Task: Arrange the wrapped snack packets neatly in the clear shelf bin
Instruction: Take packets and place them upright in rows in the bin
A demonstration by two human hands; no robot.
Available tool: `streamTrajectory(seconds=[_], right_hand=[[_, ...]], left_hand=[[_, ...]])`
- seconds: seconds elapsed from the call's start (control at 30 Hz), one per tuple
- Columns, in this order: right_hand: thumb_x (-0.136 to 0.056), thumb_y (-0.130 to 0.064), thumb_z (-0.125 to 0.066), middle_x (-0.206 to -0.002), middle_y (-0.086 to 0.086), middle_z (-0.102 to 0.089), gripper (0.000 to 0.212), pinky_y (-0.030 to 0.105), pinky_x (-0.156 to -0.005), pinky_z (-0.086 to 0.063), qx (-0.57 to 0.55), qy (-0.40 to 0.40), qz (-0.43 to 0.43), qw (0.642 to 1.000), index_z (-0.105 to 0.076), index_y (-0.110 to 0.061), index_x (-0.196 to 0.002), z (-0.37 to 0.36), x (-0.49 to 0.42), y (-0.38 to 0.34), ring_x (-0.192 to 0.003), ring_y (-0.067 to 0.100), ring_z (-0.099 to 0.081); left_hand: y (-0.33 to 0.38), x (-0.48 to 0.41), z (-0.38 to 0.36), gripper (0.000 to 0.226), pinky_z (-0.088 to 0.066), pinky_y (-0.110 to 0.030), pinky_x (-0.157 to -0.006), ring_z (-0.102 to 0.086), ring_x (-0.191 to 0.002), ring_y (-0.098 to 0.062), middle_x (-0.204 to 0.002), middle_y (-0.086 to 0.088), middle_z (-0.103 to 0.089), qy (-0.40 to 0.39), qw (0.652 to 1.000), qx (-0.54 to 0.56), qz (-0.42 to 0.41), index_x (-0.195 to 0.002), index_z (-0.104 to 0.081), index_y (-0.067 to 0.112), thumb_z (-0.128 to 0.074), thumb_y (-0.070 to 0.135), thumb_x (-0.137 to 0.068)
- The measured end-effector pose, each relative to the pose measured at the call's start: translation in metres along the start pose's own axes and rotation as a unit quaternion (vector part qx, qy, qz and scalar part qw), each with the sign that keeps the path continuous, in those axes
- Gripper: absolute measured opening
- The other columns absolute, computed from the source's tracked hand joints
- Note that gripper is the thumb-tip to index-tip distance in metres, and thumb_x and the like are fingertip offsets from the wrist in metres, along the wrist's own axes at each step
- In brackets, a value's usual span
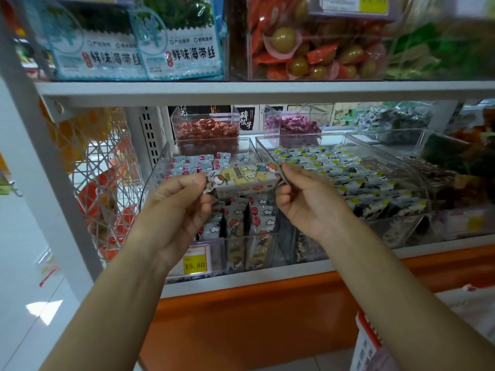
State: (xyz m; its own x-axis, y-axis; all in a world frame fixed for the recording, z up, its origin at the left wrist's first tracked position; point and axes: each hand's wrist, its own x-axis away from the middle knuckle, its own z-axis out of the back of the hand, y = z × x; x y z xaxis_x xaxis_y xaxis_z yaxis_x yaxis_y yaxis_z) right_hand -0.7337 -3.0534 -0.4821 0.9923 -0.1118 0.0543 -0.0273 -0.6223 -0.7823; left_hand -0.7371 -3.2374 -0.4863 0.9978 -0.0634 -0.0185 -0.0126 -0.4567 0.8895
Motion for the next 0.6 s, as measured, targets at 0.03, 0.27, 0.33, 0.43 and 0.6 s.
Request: streamTrajectory(seconds=[0.03,0.27,0.33,0.43,0.6], right_hand=[[-0.089,-0.007,-0.057,-0.058,0.003,-0.054,0.009,0.016,-0.036,-0.041,0.011,-0.003,0.012,1.0,-0.061,-0.005,-0.082,0.0,0.0,0.001,-0.039,0.006,-0.048],[-0.092,-0.003,-0.053,-0.075,0.003,-0.065,0.012,0.025,-0.053,-0.055,0.247,-0.069,0.215,0.942,-0.06,-0.01,-0.087,0.005,0.002,0.004,-0.057,0.011,-0.063],[-0.092,-0.002,-0.053,-0.078,0.004,-0.062,0.015,0.027,-0.057,-0.056,0.271,-0.087,0.219,0.933,-0.06,-0.013,-0.084,0.005,0.003,0.005,-0.064,0.009,-0.064],[-0.091,-0.009,-0.057,-0.073,-0.001,-0.059,0.012,0.029,-0.058,-0.057,0.295,-0.104,0.225,0.923,-0.06,-0.012,-0.08,0.004,0.005,0.007,-0.066,0.01,-0.061],[-0.09,-0.015,-0.059,-0.089,0.011,-0.063,0.004,0.033,-0.058,-0.059,0.382,-0.093,0.265,0.88,-0.058,-0.014,-0.085,0.001,0.007,0.013,-0.077,0.018,-0.067]], left_hand=[[0.0,0.0,0.0,0.017,-0.047,-0.011,-0.045,-0.054,-0.046,-0.001,-0.061,0.005,-0.059,0.0,1.0,0.024,0.012,-0.076,-0.062,0.012,-0.053,0.007,-0.089],[0.001,0.0,0.004,0.013,-0.053,-0.019,-0.057,-0.063,-0.056,-0.008,-0.087,-0.003,-0.061,-0.018,0.998,-0.055,-0.014,-0.093,-0.064,0.017,-0.053,0.024,-0.093],[-0.001,0.0,0.005,0.014,-0.053,-0.02,-0.06,-0.065,-0.06,-0.007,-0.095,-0.003,-0.06,-0.018,0.993,-0.114,-0.037,-0.096,-0.063,0.019,-0.054,0.028,-0.092],[-0.004,0.001,0.006,0.018,-0.053,-0.021,-0.063,-0.065,-0.064,-0.006,-0.084,-0.001,-0.065,-0.008,0.98,-0.186,-0.073,-0.087,-0.067,0.02,-0.052,0.029,-0.093],[-0.006,0.0,0.005,0.005,-0.056,-0.026,-0.071,-0.069,-0.077,-0.016,-0.091,-0.009,-0.068,-0.028,0.965,-0.228,-0.123,-0.092,-0.06,0.023,-0.056,0.024,-0.091]])
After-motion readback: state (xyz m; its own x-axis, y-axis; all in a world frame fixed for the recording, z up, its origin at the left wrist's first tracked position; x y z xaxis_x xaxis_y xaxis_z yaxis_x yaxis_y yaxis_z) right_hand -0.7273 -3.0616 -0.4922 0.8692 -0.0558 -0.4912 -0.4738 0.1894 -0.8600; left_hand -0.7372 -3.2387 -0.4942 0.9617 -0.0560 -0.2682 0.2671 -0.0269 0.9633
